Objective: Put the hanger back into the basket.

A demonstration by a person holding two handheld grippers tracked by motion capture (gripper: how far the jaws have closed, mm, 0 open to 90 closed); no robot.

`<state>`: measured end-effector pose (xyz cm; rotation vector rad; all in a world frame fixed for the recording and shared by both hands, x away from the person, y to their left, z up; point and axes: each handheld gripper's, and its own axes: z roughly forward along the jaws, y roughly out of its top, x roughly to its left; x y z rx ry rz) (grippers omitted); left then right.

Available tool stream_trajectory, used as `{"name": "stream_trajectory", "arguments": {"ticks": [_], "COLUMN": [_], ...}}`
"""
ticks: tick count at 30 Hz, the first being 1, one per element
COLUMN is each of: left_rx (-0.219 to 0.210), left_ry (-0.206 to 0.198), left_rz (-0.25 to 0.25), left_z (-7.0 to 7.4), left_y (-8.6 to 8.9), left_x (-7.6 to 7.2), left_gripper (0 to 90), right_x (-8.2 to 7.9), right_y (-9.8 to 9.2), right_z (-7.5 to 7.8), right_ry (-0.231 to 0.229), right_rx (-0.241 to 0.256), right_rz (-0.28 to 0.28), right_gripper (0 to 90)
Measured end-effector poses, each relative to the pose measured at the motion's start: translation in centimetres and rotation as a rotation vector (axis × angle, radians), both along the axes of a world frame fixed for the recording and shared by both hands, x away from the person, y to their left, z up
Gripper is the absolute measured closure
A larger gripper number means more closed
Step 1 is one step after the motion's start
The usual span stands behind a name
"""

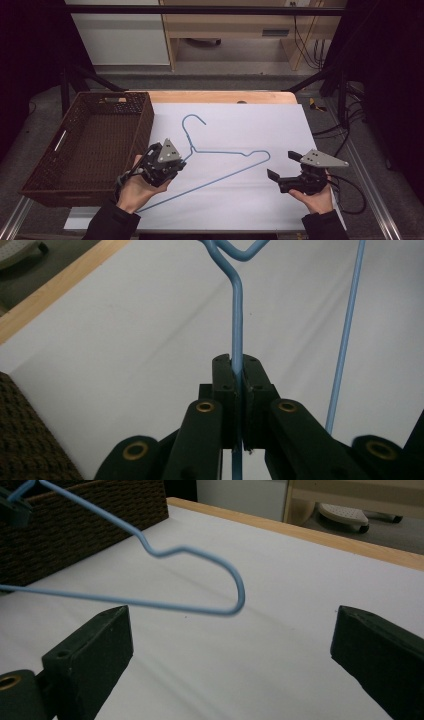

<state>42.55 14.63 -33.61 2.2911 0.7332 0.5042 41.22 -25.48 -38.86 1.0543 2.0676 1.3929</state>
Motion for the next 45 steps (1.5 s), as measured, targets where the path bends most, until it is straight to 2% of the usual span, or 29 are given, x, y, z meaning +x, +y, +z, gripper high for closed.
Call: {"name": "stream_trajectory", "arguments": {"ticks": [4, 7, 9, 10, 12, 13, 14, 15, 16, 21, 22, 31, 40, 45], "left_rx": [-0.006, 0.024, 0.007, 0.021, 0.012, -0.006, 0.004, -0.012, 0.001, -0.006, -0.004, -0.015, -0.008, -0.027], "left_ry": [-0.021, -0.03, -0.038, -0.04, -0.05, -0.054, -0.056, -0.06, -0.059, -0.081, -0.073, -0.077, -0.102, -0.099], "left_rz": [0.02, 0.021, 0.032, 0.026, 0.035, 0.043, 0.041, 0.052, 0.049, 0.078, 0.091, 0.116, 0.154, 0.171], "left_z": [0.9, 1.8, 2.2, 2.6, 3.3, 3.5, 3.9, 4.1, 4.5, 5.8, 6.0, 6.6, 8.5, 9.0], "left_y": [0.5, 1.0, 1.0, 1.1, 1.3, 1.3, 1.4, 1.4, 1.6, 2.3, 2.5, 3.8, 5.5, 6.8], "left_x": [0.3, 0.6, 0.8, 0.9, 1.1, 1.2, 1.4, 1.5, 1.7, 2.4, 2.6, 3.3, 3.9, 4.3], "left_gripper": [87.1, 87.1, 87.1, 87.1, 87.1, 87.2, 87.1, 87.1, 87.1, 87.1, 87.1, 87.1, 87.1, 87.1], "right_x": [-0.2, -0.2, -0.2, -0.3, -0.3, -0.3, -0.3, -0.2, -0.2, -0.1, -0.1, 0.0, 0.1, 0.2], "right_y": [-0.3, -0.3, -0.3, -0.3, -0.4, -0.4, -0.4, -0.5, -0.5, -0.6, -0.6, -0.5, -0.5, -0.6], "right_z": [0.1, 0.1, 0.1, 0.1, 0.0, 0.0, 0.0, 0.0, 0.0, -0.3, -0.3, -0.5, -0.6, -0.7], "right_ry": [-0.011, -0.01, -0.013, -0.015, -0.013, -0.013, -0.013, -0.011, -0.011, -0.003, -0.003, 0.003, 0.005, 0.003], "right_rx": [-0.001, 0.002, 0.002, 0.0, -0.005, -0.007, -0.008, -0.007, -0.007, -0.002, -0.01, -0.009, -0.009, -0.01], "right_rz": [-0.007, -0.01, -0.011, -0.012, -0.013, -0.013, -0.012, -0.013, -0.013, -0.016, -0.015, -0.019, -0.02, -0.019], "right_gripper": [3.1, 3.2, 3.2, 3.2, 3.2, 3.2, 3.3, 3.3, 3.3, 3.4, 3.3, 3.3, 3.3, 3.3]}}
